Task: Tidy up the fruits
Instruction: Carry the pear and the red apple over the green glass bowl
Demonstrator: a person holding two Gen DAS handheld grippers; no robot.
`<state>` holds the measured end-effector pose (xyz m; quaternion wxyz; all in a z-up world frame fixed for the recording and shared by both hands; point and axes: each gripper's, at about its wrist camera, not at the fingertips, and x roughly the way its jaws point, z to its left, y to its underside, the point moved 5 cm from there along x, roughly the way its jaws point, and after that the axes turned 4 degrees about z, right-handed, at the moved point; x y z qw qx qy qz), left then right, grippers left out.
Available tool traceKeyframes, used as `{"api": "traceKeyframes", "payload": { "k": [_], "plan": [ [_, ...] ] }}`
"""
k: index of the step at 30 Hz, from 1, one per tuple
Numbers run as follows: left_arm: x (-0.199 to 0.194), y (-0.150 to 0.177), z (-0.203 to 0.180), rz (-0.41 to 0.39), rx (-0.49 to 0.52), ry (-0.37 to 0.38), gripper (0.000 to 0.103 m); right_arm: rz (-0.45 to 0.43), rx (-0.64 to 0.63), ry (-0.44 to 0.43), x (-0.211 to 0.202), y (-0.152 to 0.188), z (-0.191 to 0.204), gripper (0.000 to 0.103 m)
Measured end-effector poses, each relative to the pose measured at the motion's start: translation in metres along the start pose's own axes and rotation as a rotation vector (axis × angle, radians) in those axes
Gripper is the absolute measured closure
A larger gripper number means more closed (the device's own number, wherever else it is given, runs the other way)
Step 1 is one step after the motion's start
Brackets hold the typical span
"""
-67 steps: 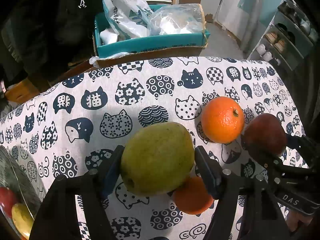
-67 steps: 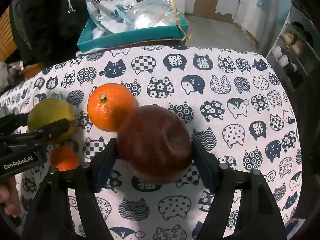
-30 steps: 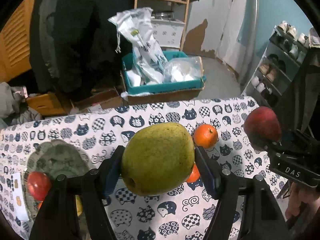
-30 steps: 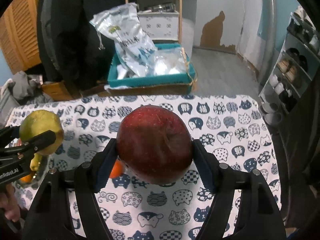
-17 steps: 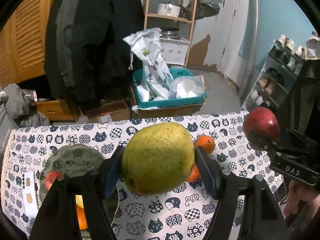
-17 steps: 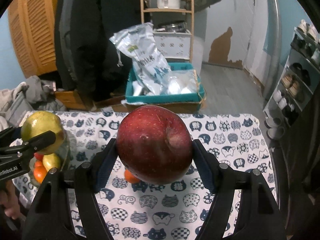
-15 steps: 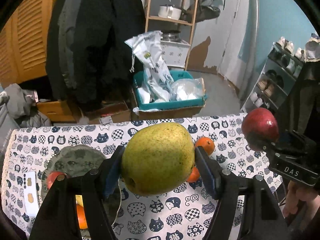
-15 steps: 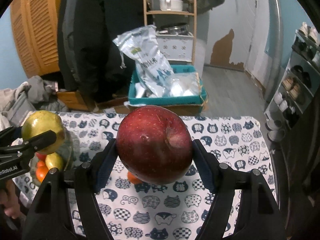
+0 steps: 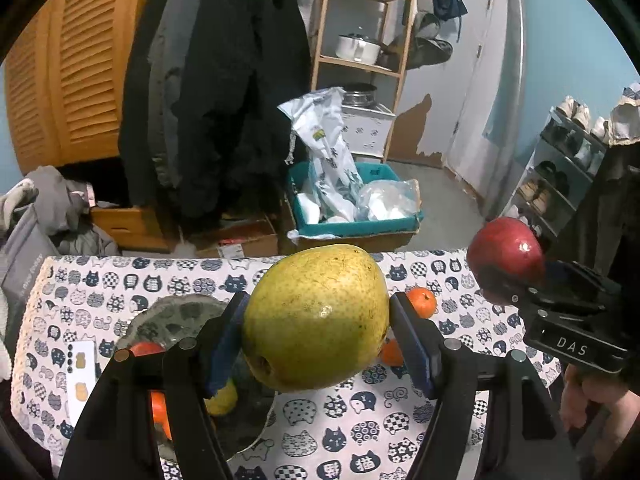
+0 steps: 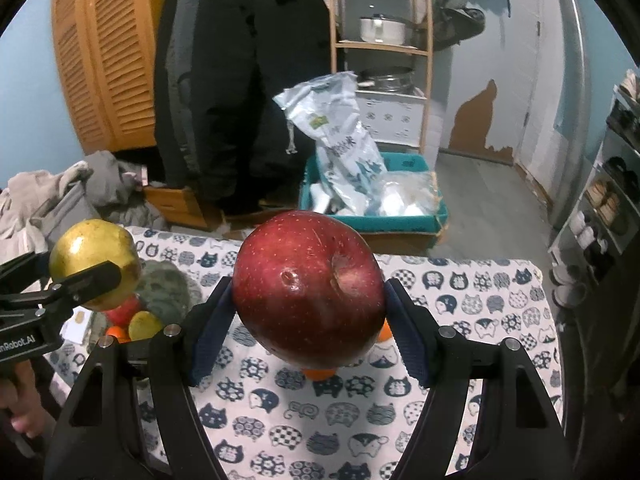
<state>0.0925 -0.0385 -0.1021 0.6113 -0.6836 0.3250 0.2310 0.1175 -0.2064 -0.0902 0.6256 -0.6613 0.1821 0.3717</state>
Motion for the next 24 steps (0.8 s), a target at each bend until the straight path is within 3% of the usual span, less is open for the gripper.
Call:
{"api": "traceKeyframes", "payload": {
  "k": [24],
  "plan": [
    [-0.004,0.029,0.132,0.030,-0.196,-0.141,0.031,0.069,-0.105,-0.155,0.062,-0.022,0.120,0.029]
  ]
}}
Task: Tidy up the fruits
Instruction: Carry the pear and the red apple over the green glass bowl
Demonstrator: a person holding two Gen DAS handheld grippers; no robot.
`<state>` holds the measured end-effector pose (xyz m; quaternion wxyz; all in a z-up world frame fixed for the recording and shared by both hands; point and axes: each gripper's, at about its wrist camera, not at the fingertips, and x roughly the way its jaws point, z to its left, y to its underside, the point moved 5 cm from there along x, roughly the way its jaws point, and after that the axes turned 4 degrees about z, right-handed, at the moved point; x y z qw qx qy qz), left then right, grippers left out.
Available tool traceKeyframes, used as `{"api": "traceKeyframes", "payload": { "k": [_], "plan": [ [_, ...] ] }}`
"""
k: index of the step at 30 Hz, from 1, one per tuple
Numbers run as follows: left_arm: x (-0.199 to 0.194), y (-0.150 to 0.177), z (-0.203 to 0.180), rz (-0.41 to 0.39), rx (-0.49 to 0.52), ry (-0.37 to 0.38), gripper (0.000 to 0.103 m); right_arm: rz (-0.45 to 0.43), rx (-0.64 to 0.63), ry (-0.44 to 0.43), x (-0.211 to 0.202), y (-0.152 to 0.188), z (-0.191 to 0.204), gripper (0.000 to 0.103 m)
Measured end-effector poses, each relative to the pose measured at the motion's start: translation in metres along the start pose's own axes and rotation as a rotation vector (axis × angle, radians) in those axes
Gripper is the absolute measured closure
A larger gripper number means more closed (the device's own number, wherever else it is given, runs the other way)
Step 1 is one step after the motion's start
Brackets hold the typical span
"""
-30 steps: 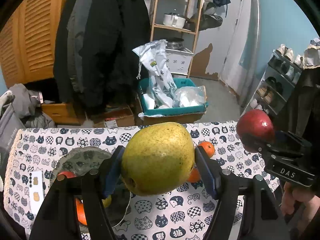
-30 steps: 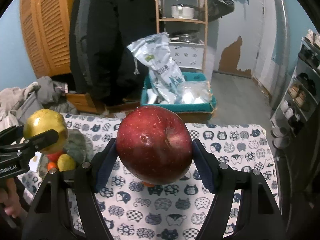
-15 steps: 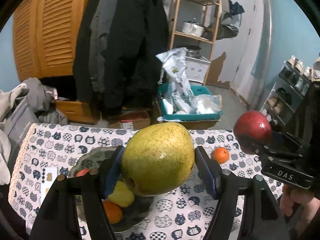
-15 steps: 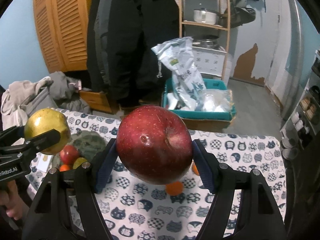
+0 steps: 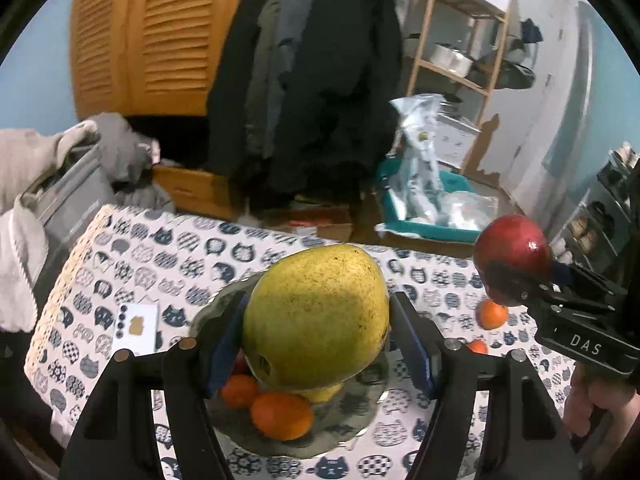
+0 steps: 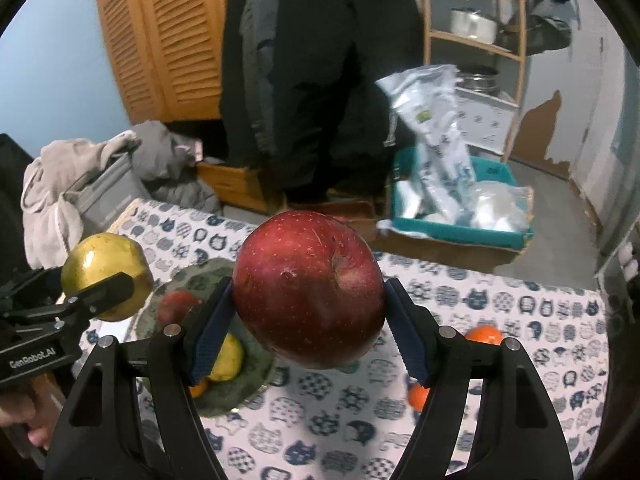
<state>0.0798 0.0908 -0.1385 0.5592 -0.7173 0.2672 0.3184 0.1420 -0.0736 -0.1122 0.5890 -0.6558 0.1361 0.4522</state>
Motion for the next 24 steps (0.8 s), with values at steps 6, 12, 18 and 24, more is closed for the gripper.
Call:
{"api": "traceKeyframes", "payload": {
  "k": [6,12,18,24],
  "plan": [
    [0.014,0.009,0.033,0.028,-0.041,-0.032,0.031,0.051,-0.016,-0.044,0.033,0.000,0.028,0.029],
    [0.039,0.025,0.051,0.083,-0.062,-0.040,0.031,0.104,-0.032,-0.063,0.062,0.005,0.045,0.029],
    [0.066,0.045,0.060,0.149,-0.067,-0.037,0.031,0.152,-0.041,-0.072,0.091,0.011,0.058,0.029],
    [0.084,0.059,0.064,0.202,-0.072,-0.030,0.031,0.196,-0.047,-0.073,0.113,0.021,0.063,0.029]
  ]
}}
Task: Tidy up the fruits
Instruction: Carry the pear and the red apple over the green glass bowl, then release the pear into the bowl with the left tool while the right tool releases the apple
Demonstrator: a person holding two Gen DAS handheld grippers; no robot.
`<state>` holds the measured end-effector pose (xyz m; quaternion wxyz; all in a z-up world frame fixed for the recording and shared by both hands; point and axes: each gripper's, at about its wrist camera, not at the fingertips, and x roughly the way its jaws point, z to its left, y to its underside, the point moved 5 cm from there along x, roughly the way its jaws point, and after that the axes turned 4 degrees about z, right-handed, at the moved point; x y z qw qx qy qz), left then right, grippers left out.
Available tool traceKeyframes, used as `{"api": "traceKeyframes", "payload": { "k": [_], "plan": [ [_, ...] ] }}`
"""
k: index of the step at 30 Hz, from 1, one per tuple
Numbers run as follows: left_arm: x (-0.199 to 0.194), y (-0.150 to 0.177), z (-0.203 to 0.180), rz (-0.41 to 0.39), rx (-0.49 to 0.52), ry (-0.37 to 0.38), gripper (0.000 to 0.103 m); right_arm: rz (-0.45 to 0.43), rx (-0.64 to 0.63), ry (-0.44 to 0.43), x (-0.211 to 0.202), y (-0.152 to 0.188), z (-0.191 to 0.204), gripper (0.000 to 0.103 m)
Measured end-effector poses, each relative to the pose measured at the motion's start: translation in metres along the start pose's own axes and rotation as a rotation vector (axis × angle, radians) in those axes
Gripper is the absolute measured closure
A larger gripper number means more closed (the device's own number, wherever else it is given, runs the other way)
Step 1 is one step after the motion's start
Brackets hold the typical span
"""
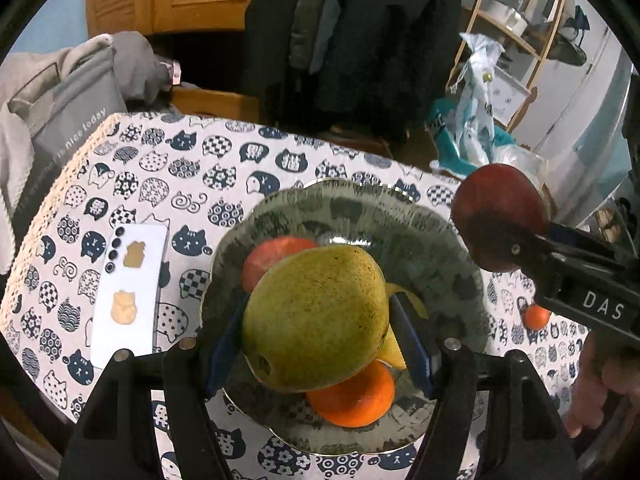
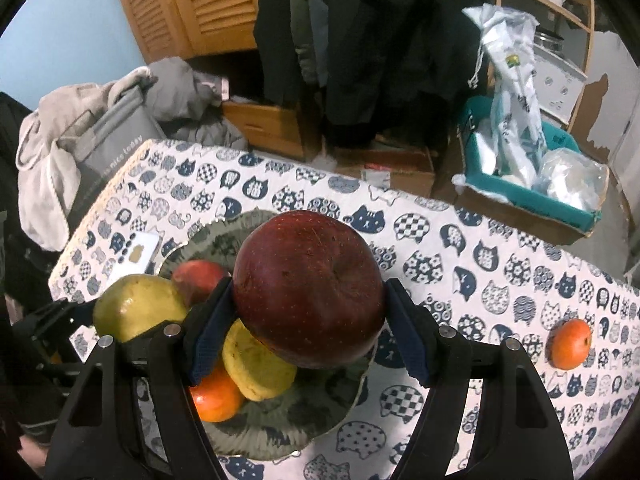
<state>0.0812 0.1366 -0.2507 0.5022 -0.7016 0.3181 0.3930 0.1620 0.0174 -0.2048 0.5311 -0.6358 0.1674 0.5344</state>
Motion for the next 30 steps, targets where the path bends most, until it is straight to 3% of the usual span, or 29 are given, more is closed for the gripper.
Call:
{"api": "traceKeyframes", "payload": {
  "k": [7,15,30],
  "plan": [
    [0.021,0.009,-0.002,0.050,0.020,-0.007,0.031,0.041,0.025,-0.007,0.018,0.006,-0.002,0.029],
    [0.023,0.007,-0.001,0.051,0.013,0.010,0.031,0.058,0.033,-0.017,0.025,0.007,-0.002,0.029],
    [-0.002,-0.004,0.025,-0.009,-0.083,0.027,0.019,0.142,0.068,-0.070,0.059,0.009,0.006,0.029]
  ]
}}
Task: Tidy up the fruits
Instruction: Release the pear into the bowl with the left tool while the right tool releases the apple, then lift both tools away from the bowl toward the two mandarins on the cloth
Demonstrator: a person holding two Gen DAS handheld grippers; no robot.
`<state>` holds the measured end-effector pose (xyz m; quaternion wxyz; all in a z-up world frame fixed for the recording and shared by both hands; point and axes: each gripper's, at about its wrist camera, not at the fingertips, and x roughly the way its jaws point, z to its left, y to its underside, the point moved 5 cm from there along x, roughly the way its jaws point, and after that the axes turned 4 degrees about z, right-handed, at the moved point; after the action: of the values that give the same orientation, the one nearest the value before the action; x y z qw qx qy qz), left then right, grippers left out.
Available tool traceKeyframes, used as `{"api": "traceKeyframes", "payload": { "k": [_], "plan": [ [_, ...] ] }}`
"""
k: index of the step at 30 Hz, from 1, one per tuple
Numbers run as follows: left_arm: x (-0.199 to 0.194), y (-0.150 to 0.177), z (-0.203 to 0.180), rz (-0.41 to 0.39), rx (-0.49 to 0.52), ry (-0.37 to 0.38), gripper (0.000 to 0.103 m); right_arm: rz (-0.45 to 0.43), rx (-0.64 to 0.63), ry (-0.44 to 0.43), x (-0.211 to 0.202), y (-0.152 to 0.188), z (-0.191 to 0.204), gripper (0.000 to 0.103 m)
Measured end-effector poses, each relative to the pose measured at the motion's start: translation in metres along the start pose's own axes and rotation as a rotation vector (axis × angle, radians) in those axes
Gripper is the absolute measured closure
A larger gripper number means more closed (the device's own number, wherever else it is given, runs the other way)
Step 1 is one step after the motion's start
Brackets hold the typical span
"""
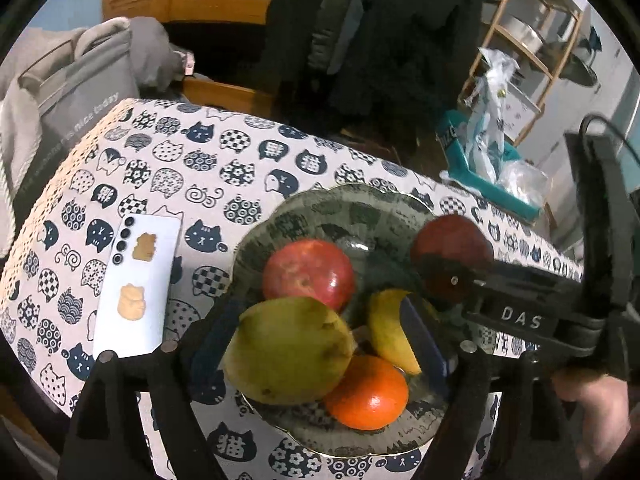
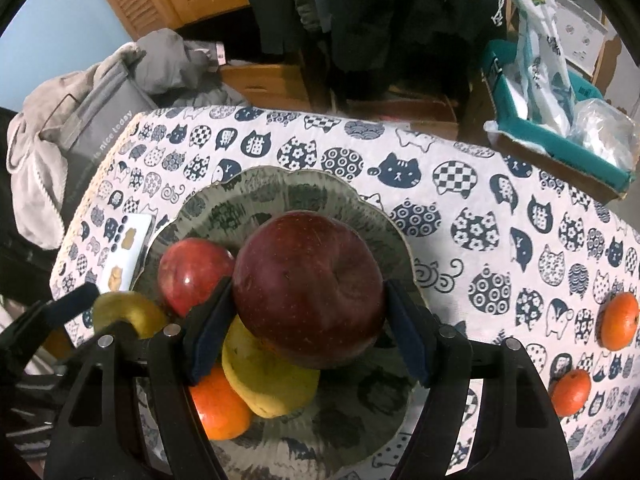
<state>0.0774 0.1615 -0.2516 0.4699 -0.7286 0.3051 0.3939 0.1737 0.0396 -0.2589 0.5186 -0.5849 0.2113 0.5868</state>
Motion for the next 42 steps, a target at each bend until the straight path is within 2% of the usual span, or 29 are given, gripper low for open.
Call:
{"api": "traceKeyframes", "payload": {
  "k": [7,11,17,24,31,42],
  "plan": [
    [0.001,-0.001,0.010,0.008,-0.048,0.027,0.019,0.032,0.010,-0.006,0.011,-0.002,0.004,0.027],
    [-0.001,-0.002,0.010,0.000,-0.044,0.026,0.019,0.019,0.014,-0.041,0.006,-0.005,0.006,0.027],
    [-0.003,-0.003,0.008,0.002,-0.047,0.034,0.019,0.006,0.007,-0.036,-0.002,-0.007,0.007,0.027],
    [-0.014,-0.006,-0.002,-0.022,-0.038,0.044,0.019,-0.053,-0.021,0.028,-0.031,-0.007,0.002,0.027],
    [-0.038,-0.014,-0.016,-0.078,-0.016,0.050,0.019,-0.145,-0.043,0.125,-0.076,-0.007,-0.009,0.027],
    [-0.073,-0.021,-0.046,-0.154,0.032,0.065,0.019,-0.261,-0.037,0.224,-0.142,0.004,-0.030,0.027]
  ]
}}
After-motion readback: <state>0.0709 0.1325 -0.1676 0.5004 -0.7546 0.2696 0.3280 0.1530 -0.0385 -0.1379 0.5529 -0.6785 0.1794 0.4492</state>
